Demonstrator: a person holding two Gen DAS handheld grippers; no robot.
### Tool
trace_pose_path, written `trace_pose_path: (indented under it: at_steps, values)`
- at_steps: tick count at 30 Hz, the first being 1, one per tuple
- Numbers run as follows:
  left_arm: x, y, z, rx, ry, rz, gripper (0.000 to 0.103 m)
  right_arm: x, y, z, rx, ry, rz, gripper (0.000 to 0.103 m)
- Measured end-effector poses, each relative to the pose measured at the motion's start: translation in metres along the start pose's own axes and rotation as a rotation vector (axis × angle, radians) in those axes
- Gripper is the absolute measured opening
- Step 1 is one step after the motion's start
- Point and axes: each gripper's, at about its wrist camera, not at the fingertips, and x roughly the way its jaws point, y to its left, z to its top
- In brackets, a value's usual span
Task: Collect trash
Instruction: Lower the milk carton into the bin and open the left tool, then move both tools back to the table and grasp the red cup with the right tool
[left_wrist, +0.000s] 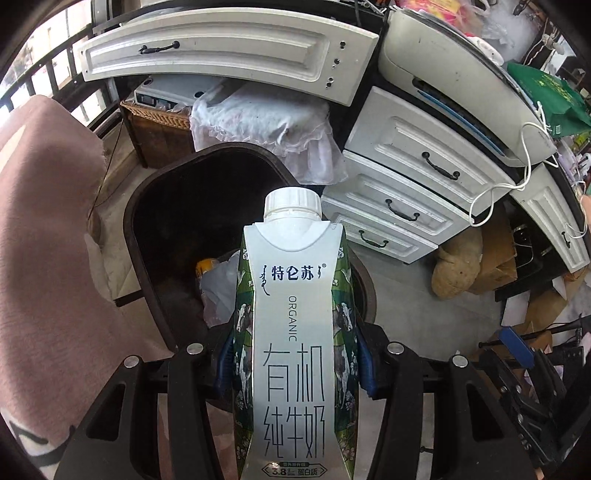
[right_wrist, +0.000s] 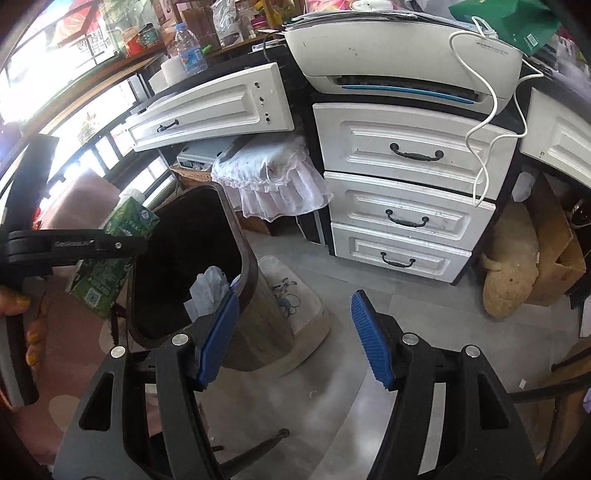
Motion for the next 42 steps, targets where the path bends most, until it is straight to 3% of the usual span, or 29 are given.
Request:
trace_pose_path:
  at_steps: [3,5,7,12,15,18,26,29,36,42]
  values:
    - [0.011,0.003,0.007,-0.019,0.003,0.025,0.053,-0.009,0.002,-0.005,-0.010,-0.013,-0.004,0.064]
    - [0.015,0.005,0.010,-0.035,0.000,0.027,0.072,-0.013,0.005,-0.008,-0.028,-0.020,-0.010,0.064]
    - [0.016,0.005,0.012,-0.046,-0.012,0.028,0.081,-0.017,0.008,-0.011,-0.048,-0.025,-0.019,0.064]
    - [0.003,-0.002,0.012,-0.040,-0.014,-0.020,0.082,-0.025,0.014,-0.008,-0.075,-0.034,-0.012,0.064]
    - [-0.022,-0.008,0.008,0.008,-0.073,-0.019,0.083,-0.029,0.016,-0.004,-0.082,-0.045,-0.008,0.064]
    - [-0.051,-0.009,0.000,0.047,-0.130,-0.013,0.090,-0.030,0.023,0.000,-0.084,-0.047,0.010,0.064]
    - [-0.121,0.004,-0.036,0.075,-0.262,-0.031,0.095,-0.028,0.060,0.009,-0.133,-0.041,0.078,0.064]
    - [-0.142,0.017,-0.049,0.047,-0.299,-0.032,0.095,-0.030,0.077,0.010,-0.156,-0.041,0.112,0.075]
    - [-0.196,0.042,-0.079,0.035,-0.395,0.033,0.096,-0.041,0.130,0.016,-0.273,-0.047,0.199,0.076]
    - [-0.241,0.090,-0.114,-0.024,-0.474,0.152,0.097,-0.053,0.194,0.028,-0.413,0.012,0.379,0.076]
